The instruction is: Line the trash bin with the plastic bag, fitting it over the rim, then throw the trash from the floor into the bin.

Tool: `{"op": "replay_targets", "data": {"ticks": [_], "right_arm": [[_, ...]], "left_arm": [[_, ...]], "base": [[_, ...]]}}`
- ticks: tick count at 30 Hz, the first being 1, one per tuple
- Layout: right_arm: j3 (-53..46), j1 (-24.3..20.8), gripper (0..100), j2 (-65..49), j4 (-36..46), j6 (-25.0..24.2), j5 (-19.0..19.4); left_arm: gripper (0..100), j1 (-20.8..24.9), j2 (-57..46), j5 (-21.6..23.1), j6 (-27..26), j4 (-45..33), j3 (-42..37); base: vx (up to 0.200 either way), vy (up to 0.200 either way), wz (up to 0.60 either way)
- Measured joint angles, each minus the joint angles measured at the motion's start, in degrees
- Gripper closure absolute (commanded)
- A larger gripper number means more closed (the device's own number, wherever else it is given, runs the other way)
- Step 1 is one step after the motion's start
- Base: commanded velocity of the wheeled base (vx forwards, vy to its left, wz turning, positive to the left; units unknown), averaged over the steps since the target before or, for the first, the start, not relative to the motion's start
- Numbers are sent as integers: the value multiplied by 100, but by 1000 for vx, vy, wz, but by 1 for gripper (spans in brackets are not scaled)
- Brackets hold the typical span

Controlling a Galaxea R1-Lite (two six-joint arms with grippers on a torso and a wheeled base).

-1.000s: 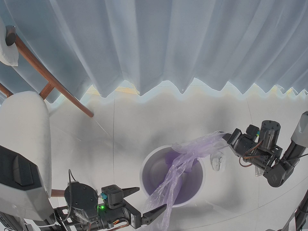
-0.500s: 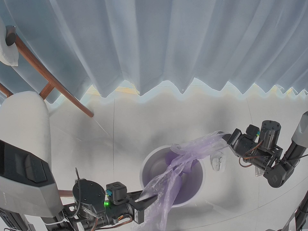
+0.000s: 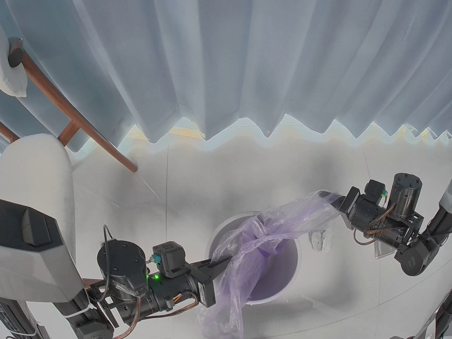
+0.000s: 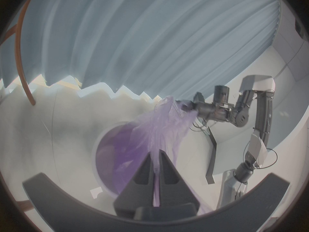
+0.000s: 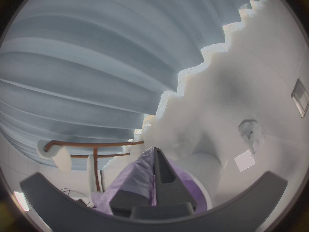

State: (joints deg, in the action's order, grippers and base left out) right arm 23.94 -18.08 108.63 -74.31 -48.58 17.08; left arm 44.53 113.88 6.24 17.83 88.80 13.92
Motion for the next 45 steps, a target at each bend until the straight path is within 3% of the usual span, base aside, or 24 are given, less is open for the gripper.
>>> {"op": "replay_targets", "data": {"ticks": [3,11,18,30,39,45], "right_arm": [[-127,11,100,-135,68,-17,199],[-190,11,100,-213,101,-106,276],[-160,11,100,-212,99,-118,273],[-68,171,100,-185,140,-85,255],[-79,301,100,-138,143,378,255],[163,317,100,-380,813,460,265]], "left_arm": [[100,-132,-24,-9,55,0,171],[100,-589,-44,2,527,5,774],[100,-652,-29,5,527,2,845],[100,-606,87,-77,560,-1,1008],[100,-586,233,-72,822,0,1069],[100,-661,191,27,828,-151,1362]], "base": [[-67,0,0],[-200,0,0],[-200,0,0],[0,0,0],[0,0,0],[0,0,0]]}}
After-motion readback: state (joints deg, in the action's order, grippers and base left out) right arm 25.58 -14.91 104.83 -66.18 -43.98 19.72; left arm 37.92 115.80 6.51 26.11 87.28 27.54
